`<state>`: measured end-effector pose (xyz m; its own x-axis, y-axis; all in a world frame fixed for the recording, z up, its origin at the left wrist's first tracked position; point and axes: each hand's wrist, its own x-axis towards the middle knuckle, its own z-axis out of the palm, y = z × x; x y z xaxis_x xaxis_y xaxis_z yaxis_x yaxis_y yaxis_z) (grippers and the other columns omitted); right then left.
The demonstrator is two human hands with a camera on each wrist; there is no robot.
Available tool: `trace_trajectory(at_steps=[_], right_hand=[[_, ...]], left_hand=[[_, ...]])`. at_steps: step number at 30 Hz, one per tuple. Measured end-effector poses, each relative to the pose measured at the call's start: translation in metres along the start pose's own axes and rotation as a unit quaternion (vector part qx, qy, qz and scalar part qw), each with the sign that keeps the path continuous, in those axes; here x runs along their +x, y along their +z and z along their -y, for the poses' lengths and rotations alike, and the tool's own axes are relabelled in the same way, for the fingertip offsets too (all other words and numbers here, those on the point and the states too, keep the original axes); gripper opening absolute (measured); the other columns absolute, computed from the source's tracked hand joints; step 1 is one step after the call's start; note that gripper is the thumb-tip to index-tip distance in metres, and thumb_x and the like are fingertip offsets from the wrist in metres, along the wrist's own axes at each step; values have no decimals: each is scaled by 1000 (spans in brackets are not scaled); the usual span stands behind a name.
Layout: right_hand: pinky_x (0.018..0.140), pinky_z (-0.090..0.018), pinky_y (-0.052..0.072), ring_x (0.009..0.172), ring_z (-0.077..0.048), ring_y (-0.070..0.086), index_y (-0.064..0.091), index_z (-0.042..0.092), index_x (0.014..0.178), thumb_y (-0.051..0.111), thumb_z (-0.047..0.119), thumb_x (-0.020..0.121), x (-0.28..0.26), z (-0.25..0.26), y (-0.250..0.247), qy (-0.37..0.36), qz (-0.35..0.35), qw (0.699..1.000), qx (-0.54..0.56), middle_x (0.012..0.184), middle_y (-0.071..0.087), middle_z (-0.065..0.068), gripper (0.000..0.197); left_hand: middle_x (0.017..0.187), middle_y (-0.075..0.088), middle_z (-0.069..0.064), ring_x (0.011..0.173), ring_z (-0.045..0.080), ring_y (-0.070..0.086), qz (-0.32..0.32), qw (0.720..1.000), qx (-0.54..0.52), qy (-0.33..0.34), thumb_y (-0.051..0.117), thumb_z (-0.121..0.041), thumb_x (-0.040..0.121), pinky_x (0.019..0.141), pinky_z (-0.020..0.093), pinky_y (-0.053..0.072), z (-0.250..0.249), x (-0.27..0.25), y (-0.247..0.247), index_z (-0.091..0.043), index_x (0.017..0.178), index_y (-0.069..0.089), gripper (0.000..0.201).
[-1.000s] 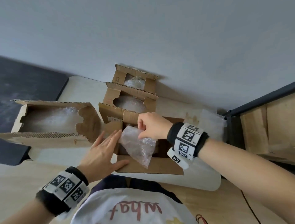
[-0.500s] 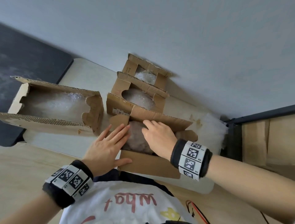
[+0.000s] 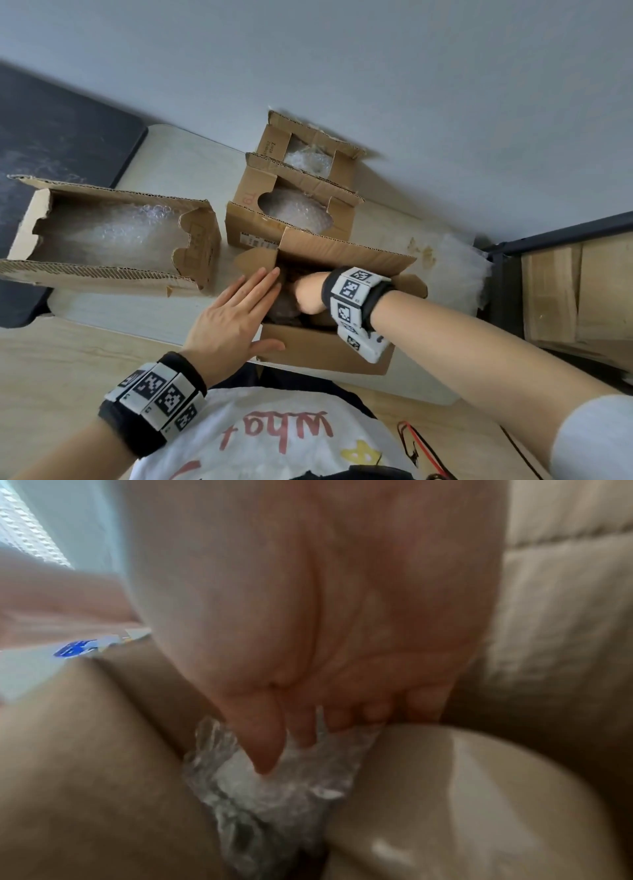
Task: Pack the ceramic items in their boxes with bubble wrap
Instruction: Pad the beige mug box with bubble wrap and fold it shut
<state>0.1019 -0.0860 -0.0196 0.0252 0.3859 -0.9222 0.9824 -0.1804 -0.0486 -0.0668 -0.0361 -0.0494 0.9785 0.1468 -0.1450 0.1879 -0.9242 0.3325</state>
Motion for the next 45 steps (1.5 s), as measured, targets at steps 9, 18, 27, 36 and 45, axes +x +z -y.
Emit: trace_trajectory(at_steps=[9, 18, 27, 36, 45], right_hand=[[115, -42, 21, 141, -24, 24, 33, 18, 146, 35, 14, 98, -20, -16, 24, -24, -25, 999, 30, 154, 27, -7, 48], [44, -32, 43, 49, -16, 53, 59, 11, 103, 48, 22, 96, -120, -87, 90, 89, -684, 655, 308, 63, 61, 0, 17], [105, -43, 35, 135, -29, 34, 28, 9, 145, 65, 30, 88, -37, -162, 213, 394, -368, 674, 504, 150, 30, -12, 71], [100, -42, 36, 127, -30, 40, 39, 22, 138, 65, 37, 86, 7, -147, 238, 435, -341, 695, 461, 142, 36, -12, 60], [84, -28, 42, 103, -29, 58, 68, 7, 113, 57, 26, 94, -19, -159, 243, 382, -499, 533, 567, 119, 61, -14, 29]], left_hand=[[150, 33, 10, 139, 22, 27, 32, 999, 22, 3, 29, -64, 83, 113, 32, 19, 4, 8, -5, -8, 124, 62, 76], [153, 25, 15, 140, 22, 25, 54, 998, 21, -15, 27, -63, 84, 116, 29, 3, 0, 11, -10, 0, 145, 28, 88], [154, 22, 17, 140, 23, 23, 76, 996, 46, -16, 28, -66, 85, 117, 26, 3, 0, 11, -11, 3, 146, 23, 93], [155, 19, 17, 140, 30, 25, 102, 991, 78, -26, 25, -70, 85, 116, 28, 6, -4, 12, -15, 1, 148, 17, 95], [153, 22, 16, 137, 33, 27, 122, 989, 75, -24, 24, -72, 83, 111, 39, 26, -8, 14, -23, 2, 146, 20, 97]])
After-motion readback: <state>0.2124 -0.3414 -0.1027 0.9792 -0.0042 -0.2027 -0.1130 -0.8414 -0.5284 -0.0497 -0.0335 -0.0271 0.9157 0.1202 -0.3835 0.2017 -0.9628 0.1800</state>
